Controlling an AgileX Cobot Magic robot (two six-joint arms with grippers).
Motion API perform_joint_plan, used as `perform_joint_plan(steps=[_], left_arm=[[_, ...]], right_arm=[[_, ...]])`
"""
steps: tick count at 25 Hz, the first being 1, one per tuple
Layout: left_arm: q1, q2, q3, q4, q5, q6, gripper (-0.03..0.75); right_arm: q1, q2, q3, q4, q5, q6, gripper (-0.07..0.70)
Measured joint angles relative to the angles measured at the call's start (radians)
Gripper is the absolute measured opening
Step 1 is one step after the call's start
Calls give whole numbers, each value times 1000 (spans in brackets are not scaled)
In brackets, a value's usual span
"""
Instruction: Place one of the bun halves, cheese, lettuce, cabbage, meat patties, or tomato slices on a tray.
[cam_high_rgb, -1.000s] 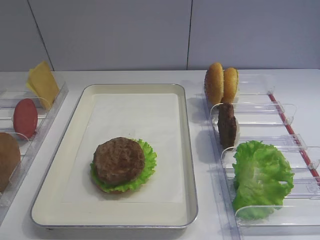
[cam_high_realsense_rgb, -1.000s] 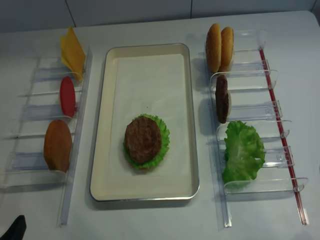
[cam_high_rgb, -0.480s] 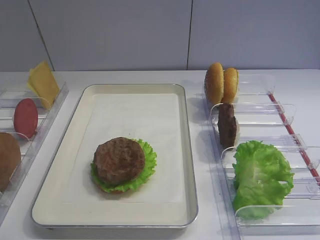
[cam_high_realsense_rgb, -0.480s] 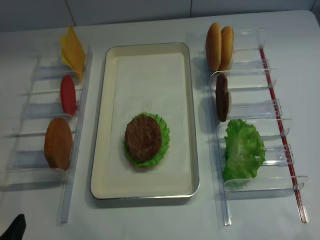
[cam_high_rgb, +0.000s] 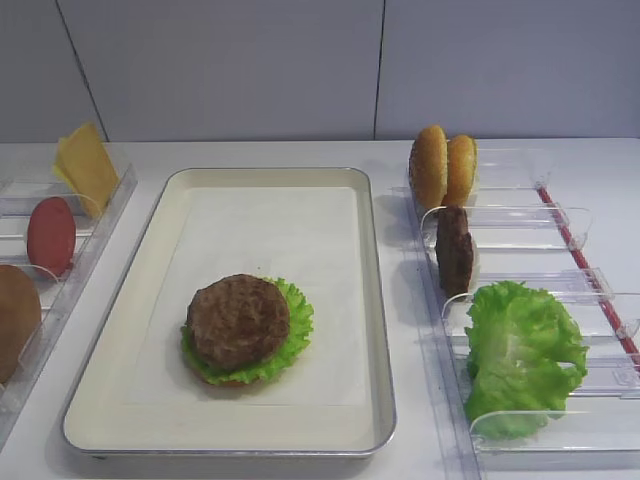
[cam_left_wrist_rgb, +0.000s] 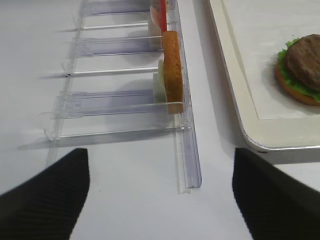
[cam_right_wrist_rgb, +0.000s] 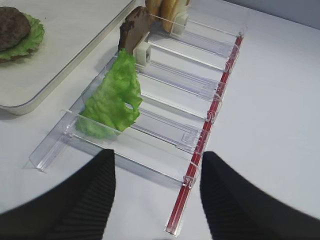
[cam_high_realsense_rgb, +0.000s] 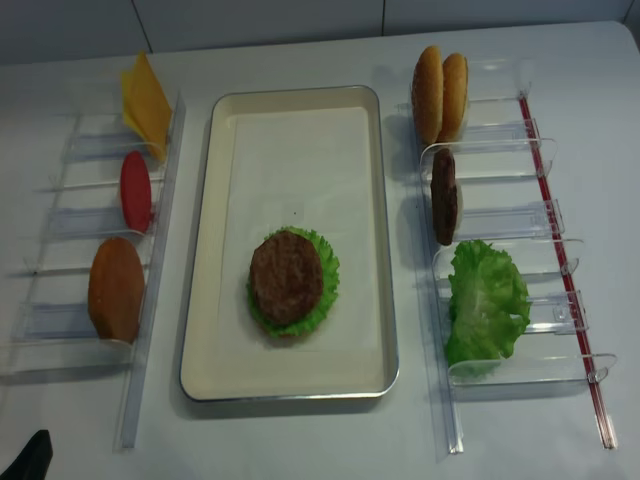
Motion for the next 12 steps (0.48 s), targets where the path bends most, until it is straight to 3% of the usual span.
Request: perform_joint_plan(steps=[8, 12], left_arm=[[0, 0, 0, 0, 0, 0, 545], [0, 0, 0, 0, 0, 0, 545]], right_arm=[[0, 0, 0, -10, 0, 15, 408], [-66, 0, 0, -13, 0, 18, 408]])
